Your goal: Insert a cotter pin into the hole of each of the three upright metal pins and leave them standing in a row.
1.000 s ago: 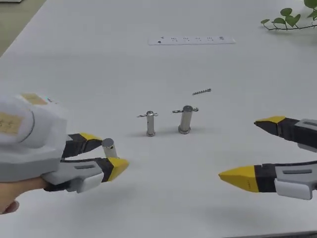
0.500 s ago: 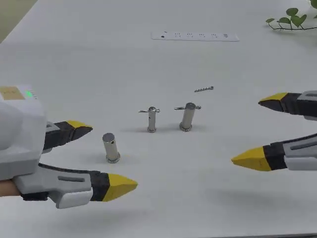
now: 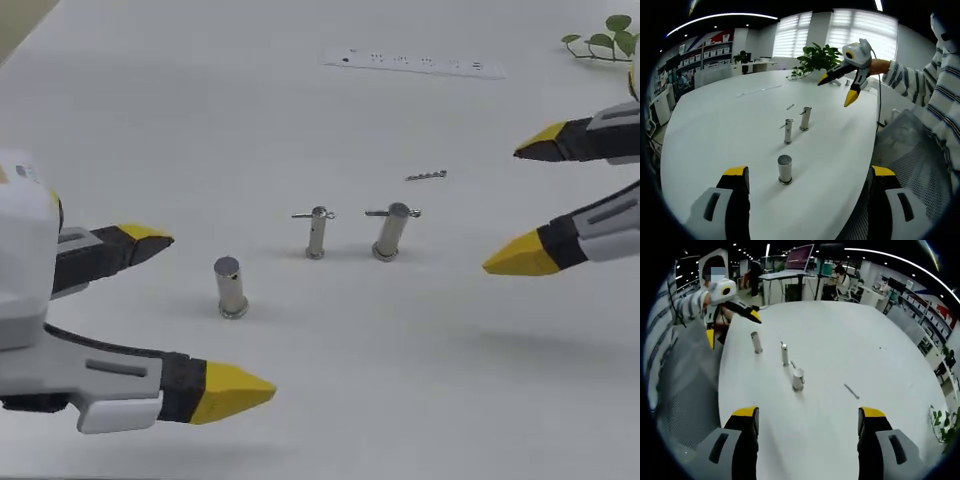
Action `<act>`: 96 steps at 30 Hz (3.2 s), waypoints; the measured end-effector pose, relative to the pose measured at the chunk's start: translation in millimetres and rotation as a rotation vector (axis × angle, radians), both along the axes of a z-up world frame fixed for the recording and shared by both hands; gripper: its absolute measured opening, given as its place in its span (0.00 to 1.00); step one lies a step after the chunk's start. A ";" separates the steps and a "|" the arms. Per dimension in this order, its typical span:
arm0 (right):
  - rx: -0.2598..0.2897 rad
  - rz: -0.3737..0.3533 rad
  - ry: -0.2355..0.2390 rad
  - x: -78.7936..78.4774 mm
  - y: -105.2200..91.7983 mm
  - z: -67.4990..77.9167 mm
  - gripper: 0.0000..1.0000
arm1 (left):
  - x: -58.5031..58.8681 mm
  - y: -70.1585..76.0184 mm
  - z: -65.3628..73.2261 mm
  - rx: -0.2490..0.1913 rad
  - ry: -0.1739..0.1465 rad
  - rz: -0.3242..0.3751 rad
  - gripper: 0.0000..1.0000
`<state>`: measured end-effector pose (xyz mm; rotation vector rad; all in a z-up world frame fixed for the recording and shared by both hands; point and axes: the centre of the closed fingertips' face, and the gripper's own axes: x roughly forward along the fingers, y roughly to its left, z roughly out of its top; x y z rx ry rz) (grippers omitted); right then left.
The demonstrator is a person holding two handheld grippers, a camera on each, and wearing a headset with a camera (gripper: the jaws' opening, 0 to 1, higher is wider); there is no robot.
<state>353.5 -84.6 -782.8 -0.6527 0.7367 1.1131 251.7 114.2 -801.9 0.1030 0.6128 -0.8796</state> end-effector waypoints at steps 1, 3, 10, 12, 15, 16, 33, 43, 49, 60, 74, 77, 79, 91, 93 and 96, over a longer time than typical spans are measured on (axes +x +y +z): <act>-0.017 0.008 -0.004 3.1 -0.2 -1.4 0.81 | 0.1 0.4 -0.7 0.002 0.002 0.001 0.99; -0.058 0.038 -0.014 10.4 -0.3 -5.7 0.80 | 0.5 1.3 -1.6 0.005 0.001 0.002 0.99; -0.113 0.105 -0.003 31.4 7.5 -20.5 0.80 | -0.6 2.4 -5.7 -0.006 0.023 0.009 0.99; -0.134 0.125 0.000 38.1 7.5 -24.9 0.80 | -2.0 3.8 -7.2 -0.010 0.041 0.014 0.99; -0.147 0.139 0.014 47.3 7.9 -29.4 0.79 | -2.1 5.9 -7.7 -0.008 0.039 0.017 0.99; -0.152 0.146 0.018 48.8 8.0 -29.3 0.78 | -2.6 6.5 -8.3 -0.006 0.041 0.017 0.99; -0.187 0.206 0.130 82.1 19.7 -60.8 0.67 | -4.3 -1.3 0.6 -0.019 0.017 0.057 0.96; -0.232 0.202 0.174 84.8 18.4 -75.7 0.61 | -6.4 -2.4 1.0 -0.036 0.018 0.055 0.91; -0.247 0.206 0.190 87.8 16.6 -79.4 0.55 | -6.8 -8.1 4.3 -0.046 0.013 0.056 0.89; -0.283 0.211 0.224 90.2 15.2 -88.2 0.47 | -4.1 -5.8 4.3 -0.052 0.014 0.074 0.87; -0.300 0.142 0.220 97.5 11.0 -88.2 0.19 | -0.3 -1.0 3.3 -0.046 0.010 0.075 0.86; -0.308 0.125 0.204 100.5 10.5 -88.2 0.13 | -0.7 -1.6 1.8 -0.041 0.013 0.072 0.86; -0.301 0.098 0.213 101.1 11.0 -87.8 0.11 | -0.4 -4.3 5.3 -0.060 0.013 0.064 0.85; -0.265 0.055 0.198 101.0 11.6 -86.1 0.06 | 2.3 -6.1 10.5 -0.042 -0.005 0.046 0.84; -0.272 0.063 0.188 99.8 12.4 -86.0 0.05 | 0.0 -6.2 9.7 -0.039 -0.004 0.048 0.83; -0.296 0.097 0.154 98.3 13.3 -85.8 0.05 | -1.6 -2.6 8.2 -0.036 -0.003 0.057 0.83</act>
